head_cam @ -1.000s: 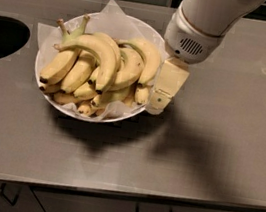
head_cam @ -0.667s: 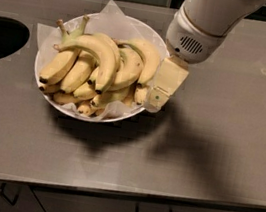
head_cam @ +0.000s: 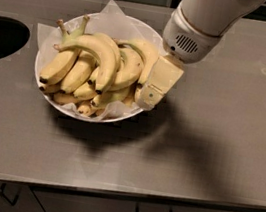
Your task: Pick banana from white bowl
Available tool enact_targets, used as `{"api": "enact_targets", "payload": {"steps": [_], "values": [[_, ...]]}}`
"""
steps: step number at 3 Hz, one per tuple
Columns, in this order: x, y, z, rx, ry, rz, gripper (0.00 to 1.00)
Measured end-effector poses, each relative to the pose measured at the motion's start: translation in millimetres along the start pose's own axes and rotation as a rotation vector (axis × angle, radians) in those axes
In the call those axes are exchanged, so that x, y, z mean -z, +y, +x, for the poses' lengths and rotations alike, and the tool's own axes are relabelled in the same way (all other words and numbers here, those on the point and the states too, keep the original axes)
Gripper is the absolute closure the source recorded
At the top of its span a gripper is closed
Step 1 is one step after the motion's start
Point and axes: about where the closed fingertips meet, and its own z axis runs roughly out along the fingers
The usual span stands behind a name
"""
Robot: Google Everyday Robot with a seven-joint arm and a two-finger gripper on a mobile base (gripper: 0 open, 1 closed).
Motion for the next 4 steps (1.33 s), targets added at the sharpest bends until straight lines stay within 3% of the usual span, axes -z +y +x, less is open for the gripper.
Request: {"api": "enact_targets", "payload": {"steps": [1, 2, 3, 4], "values": [[-18, 14, -52, -0.102, -0.097, -0.005, 0.00], [-8, 16, -88, -0.124, -0.125, 0.058, 0.00], [-8, 16, -88, -0.124, -0.125, 0.058, 0.00], [-5, 21, -95, -0.168, -0.093, 0.066, 0.00]]}}
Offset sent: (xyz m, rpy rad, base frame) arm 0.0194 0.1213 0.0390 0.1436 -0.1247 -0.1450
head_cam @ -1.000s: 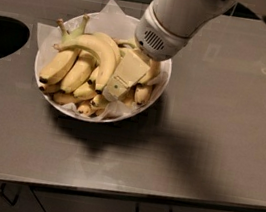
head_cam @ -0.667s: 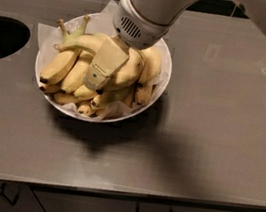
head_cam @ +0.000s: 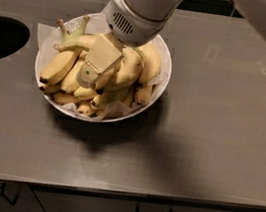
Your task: Pick banana from white bowl
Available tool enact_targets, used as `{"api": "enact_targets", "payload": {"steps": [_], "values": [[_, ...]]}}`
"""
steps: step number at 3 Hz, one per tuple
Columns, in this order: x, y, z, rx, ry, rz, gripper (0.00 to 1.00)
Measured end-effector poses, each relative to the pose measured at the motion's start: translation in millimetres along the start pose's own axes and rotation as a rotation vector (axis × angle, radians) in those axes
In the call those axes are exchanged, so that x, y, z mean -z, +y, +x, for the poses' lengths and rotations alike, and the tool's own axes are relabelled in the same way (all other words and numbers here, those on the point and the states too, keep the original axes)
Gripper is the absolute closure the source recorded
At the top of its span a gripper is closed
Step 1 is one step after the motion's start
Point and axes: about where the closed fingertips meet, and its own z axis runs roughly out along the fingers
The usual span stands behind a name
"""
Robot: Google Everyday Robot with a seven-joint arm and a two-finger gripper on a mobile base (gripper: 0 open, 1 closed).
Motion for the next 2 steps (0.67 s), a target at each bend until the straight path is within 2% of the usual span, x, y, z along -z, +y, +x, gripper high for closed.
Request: {"api": "enact_targets", "payload": {"steps": [1, 2], "values": [[6.2, 11.5, -9.1, -0.070, 0.058, 0.046, 0.10], [4.5, 18.6, -12.6, -0.116, 0.084, 0.070, 0.18]]}}
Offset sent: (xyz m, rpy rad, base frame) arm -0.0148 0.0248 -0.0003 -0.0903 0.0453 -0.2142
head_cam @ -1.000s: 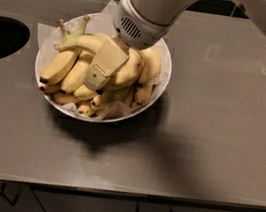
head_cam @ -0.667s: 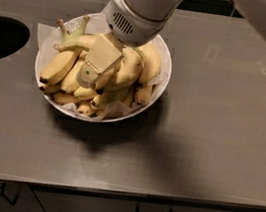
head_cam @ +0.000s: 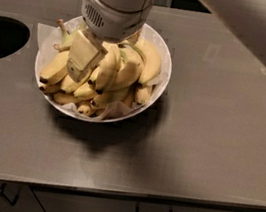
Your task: Pick banana from white bowl
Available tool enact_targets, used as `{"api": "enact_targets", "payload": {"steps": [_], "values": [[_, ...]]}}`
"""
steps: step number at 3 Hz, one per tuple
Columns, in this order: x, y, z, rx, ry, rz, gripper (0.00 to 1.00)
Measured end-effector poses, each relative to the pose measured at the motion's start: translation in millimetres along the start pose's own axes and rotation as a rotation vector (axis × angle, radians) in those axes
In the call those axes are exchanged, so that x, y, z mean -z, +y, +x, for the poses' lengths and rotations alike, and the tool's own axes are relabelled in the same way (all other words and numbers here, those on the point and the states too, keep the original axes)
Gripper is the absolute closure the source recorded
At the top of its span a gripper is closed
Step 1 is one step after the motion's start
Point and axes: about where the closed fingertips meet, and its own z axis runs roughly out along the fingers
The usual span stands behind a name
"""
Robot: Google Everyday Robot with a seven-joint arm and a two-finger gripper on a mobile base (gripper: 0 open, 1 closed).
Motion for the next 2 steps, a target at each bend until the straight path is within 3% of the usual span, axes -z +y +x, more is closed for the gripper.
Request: {"api": "enact_targets", "payload": {"steps": [1, 2], "values": [[-13, -1, 10, -0.053, 0.006, -0.004, 0.32], [-25, -4, 22, -0.098, 0.021, 0.003, 0.34]]}}
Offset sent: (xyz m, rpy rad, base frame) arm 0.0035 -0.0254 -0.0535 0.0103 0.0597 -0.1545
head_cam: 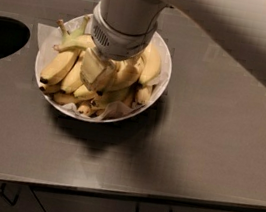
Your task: Pick banana from white bowl
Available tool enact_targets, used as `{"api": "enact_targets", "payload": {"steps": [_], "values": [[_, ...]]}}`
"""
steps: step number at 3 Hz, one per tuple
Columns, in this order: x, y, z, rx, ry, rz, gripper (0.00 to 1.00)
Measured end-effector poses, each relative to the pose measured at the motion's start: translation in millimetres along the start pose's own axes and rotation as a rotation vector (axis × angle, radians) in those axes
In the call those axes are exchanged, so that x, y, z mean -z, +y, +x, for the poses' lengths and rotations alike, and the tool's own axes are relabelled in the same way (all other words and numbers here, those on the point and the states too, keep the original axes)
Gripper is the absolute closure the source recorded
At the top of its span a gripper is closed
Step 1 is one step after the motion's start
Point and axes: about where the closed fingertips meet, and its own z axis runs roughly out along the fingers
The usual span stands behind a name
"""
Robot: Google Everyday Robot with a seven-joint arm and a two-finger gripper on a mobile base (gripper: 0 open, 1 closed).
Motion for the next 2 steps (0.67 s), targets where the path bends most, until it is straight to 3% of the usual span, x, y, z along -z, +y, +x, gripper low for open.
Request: {"api": "enact_targets", "payload": {"steps": [2], "values": [[1.5, 0.2, 0.9, -0.032, 0.006, 0.050, 0.73]]}}
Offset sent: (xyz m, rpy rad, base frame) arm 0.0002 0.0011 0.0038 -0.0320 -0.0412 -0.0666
